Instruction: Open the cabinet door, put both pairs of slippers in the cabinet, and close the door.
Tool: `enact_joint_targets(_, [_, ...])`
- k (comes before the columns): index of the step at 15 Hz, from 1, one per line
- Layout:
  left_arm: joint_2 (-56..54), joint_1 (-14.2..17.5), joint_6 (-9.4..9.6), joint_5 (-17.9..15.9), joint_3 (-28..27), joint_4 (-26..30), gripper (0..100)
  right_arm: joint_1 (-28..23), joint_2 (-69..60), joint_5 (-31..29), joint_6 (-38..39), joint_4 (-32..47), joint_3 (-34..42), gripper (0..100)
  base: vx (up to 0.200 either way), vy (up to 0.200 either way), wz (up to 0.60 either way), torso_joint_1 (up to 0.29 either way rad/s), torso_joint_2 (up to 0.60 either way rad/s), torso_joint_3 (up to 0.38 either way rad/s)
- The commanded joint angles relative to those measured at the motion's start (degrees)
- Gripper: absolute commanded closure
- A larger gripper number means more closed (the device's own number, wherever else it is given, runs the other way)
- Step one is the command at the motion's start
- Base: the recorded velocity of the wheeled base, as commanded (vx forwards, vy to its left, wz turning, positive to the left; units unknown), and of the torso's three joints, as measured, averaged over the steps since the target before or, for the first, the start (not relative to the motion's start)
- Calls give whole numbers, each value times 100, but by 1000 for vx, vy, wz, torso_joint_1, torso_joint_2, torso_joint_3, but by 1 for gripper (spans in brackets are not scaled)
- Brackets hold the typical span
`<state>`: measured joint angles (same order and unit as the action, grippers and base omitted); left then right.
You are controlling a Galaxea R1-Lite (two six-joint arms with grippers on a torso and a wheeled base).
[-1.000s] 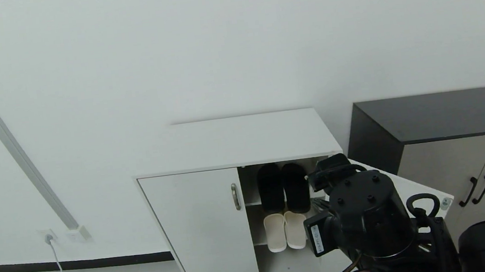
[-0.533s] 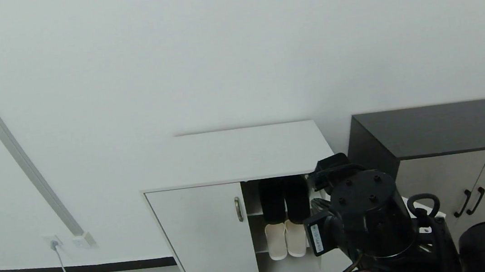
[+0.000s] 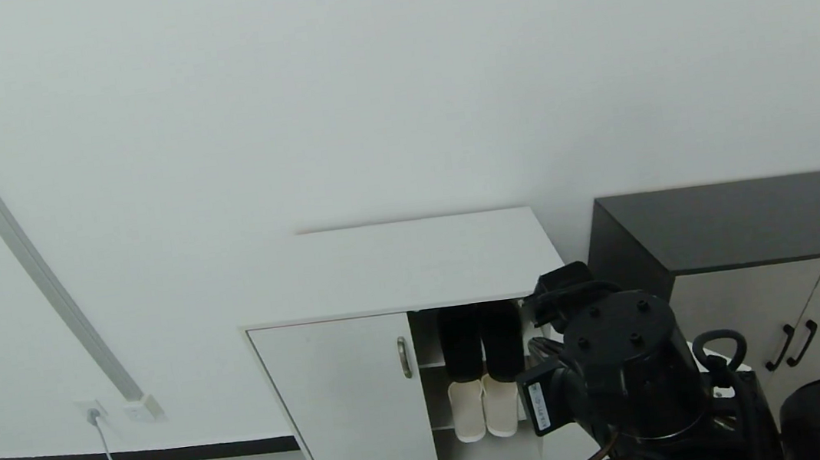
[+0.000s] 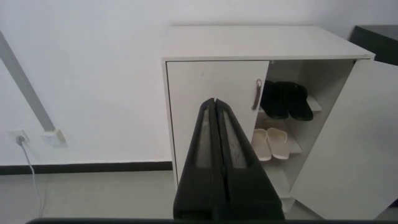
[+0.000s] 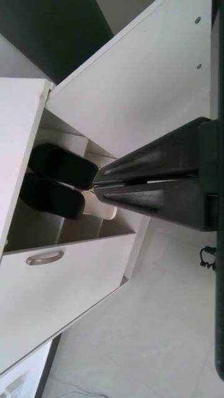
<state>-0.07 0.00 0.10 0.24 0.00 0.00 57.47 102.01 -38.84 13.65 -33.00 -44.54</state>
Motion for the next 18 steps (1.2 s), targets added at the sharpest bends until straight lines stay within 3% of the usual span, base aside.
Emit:
enact_joint_targets(1, [7,0,-1,2,0,0,100,10,-15,26,-3,-31,34,100,0,0,0,0,0,0])
enact_joint_targets(3, [7,0,-1,2,0,0,100,19,-50,149,-21,-49,86,100,0,0,0,0,0,0])
enact_joint_targets(12, [7,0,-1,2,0,0,100,19,-120,324,-29,-49,165,100,0,0,-600,7,0,1])
enact_joint_targets(18, [7,0,-1,2,0,0,100,1,-120,316,-100,-57,192,100,0,0,0,0,0,0])
